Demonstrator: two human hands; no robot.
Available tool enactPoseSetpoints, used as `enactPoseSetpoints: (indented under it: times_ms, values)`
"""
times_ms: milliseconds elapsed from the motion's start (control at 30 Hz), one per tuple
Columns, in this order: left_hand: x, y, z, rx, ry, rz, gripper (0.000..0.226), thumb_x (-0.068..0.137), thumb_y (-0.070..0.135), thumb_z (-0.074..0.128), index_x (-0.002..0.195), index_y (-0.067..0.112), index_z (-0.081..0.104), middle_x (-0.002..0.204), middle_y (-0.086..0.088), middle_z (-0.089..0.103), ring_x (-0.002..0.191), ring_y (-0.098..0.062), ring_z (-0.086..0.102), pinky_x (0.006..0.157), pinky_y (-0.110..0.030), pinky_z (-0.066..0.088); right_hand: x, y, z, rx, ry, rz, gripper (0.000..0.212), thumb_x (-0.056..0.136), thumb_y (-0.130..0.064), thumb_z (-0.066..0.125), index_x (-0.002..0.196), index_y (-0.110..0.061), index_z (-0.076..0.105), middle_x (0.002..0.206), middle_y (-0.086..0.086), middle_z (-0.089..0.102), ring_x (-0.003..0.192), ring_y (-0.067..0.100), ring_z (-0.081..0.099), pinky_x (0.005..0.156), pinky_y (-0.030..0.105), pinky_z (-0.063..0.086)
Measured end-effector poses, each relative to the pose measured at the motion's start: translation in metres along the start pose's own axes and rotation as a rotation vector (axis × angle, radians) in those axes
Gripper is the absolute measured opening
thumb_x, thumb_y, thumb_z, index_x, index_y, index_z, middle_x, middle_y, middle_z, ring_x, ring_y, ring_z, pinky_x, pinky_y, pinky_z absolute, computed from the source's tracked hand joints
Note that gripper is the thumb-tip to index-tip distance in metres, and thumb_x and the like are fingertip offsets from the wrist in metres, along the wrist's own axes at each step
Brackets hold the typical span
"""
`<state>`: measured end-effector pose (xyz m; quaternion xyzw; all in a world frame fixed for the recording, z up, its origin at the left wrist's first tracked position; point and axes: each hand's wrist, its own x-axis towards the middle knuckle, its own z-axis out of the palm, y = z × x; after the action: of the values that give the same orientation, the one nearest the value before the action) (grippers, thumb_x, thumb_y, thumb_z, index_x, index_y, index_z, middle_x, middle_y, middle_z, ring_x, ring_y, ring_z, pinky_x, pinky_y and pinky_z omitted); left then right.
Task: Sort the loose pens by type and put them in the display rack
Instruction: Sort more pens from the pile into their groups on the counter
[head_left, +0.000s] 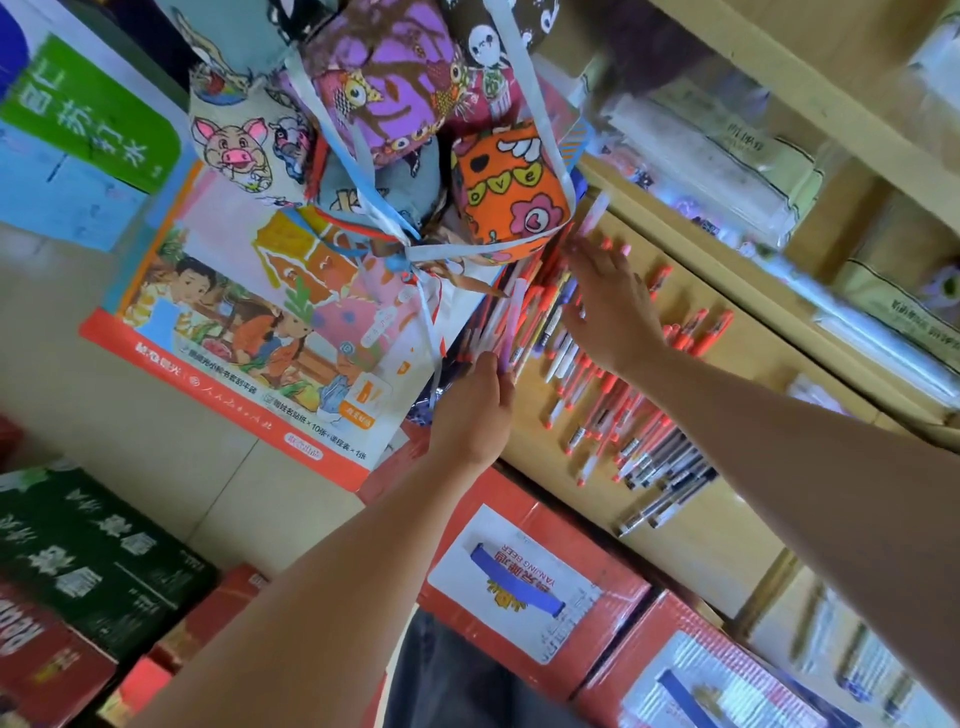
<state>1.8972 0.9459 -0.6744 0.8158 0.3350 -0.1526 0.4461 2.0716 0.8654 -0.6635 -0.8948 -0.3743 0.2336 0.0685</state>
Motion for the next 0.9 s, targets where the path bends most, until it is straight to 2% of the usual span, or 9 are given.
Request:
enactPoseSetpoints:
  times_ms: [100,233,300,400,500,600,700,800,900]
  values:
    - [0.001,-0.001,0.001,-0.026,-0.015,-0.002,0.027,0.102,0.031,0.031,0.102,0.011,0.049,0.078,-0.009,0.065,0.068,-0.026,0.065,0.062,-0.049,0.054,0.003,-0.001,0.002,-0.072,-0.047,-0.003,0.057,0.09,-0.017,0.054,0.145,-0.015,0.038,0.151,0.007,0.033,0.14,0.027,0.026,0.11,0.044,0.03]
    - [0.0,-0.003,0.001,-0.012,-0.017,0.0,0.027,0.103,0.03,0.031,0.103,0.01,0.049,0.076,-0.008,0.065,0.065,-0.024,0.064,0.06,-0.048,0.054,-0.001,0.005,0.0,0.001,0.008,-0.034,0.044,0.089,-0.012,0.054,0.133,-0.015,0.053,0.138,0.008,0.046,0.129,0.028,0.04,0.103,0.046,0.041]
    - [0.002,-0.003,0.001,-0.016,-0.011,0.002,0.025,0.103,0.028,0.031,0.101,0.01,0.048,0.074,-0.008,0.065,0.064,-0.025,0.064,0.06,-0.048,0.053,0.007,0.004,-0.004,0.028,0.026,-0.005,0.048,0.089,-0.014,0.054,0.137,-0.016,0.049,0.134,0.012,0.048,0.126,0.03,0.043,0.101,0.046,0.043]
    - [0.005,-0.003,0.0,-0.026,-0.012,-0.001,0.025,0.103,0.028,0.031,0.103,0.009,0.048,0.075,-0.01,0.065,0.067,-0.026,0.066,0.062,-0.049,0.054,0.02,-0.003,-0.004,-0.019,-0.022,0.051,0.056,0.091,-0.019,0.053,0.145,-0.019,0.037,0.135,0.016,0.044,0.129,0.033,0.036,0.101,0.046,0.04]
    - [0.006,-0.004,0.001,-0.039,-0.015,-0.015,0.026,0.103,0.028,0.031,0.105,0.009,0.048,0.077,-0.01,0.066,0.069,-0.025,0.067,0.063,-0.048,0.056,0.025,-0.009,0.001,-0.011,-0.004,0.101,0.047,0.093,-0.021,0.051,0.14,-0.018,0.042,0.127,0.017,0.045,0.123,0.034,0.041,0.089,0.043,0.046]
    - [0.006,-0.004,0.001,-0.021,-0.013,-0.017,0.026,0.103,0.028,0.031,0.107,0.009,0.047,0.078,-0.01,0.066,0.07,-0.025,0.067,0.063,-0.048,0.056,0.025,-0.005,0.006,0.087,0.083,0.158,0.033,0.094,-0.023,0.05,0.126,-0.012,0.051,0.116,0.015,0.053,0.106,0.033,0.054,0.07,0.037,0.05]
    - [0.007,-0.003,0.001,0.008,-0.014,-0.013,0.025,0.103,0.029,0.032,0.105,0.009,0.047,0.078,-0.009,0.066,0.067,-0.024,0.067,0.06,-0.047,0.055,0.024,0.002,0.01,0.096,0.045,0.252,0.038,0.093,-0.034,0.057,0.123,-0.011,0.053,0.11,0.013,0.058,0.096,0.032,0.06,0.069,0.037,0.053]
    - [0.008,-0.002,0.001,0.015,-0.016,-0.018,0.026,0.103,0.029,0.032,0.104,0.008,0.048,0.078,-0.01,0.067,0.066,-0.025,0.066,0.06,-0.046,0.055,0.027,0.001,0.01,0.151,0.042,0.341,0.039,0.09,-0.041,0.061,0.115,-0.012,0.055,0.103,0.01,0.064,0.093,0.032,0.063,0.069,0.035,0.051]
    - [0.009,-0.002,0.002,0.011,-0.014,-0.025,0.027,0.102,0.029,0.032,0.105,0.008,0.049,0.08,-0.01,0.067,0.07,-0.025,0.067,0.063,-0.046,0.056,0.033,-0.001,0.007,0.223,0.062,0.45,0.034,0.092,-0.038,0.056,0.112,-0.011,0.059,0.101,0.011,0.065,0.094,0.032,0.062,0.065,0.03,0.041]
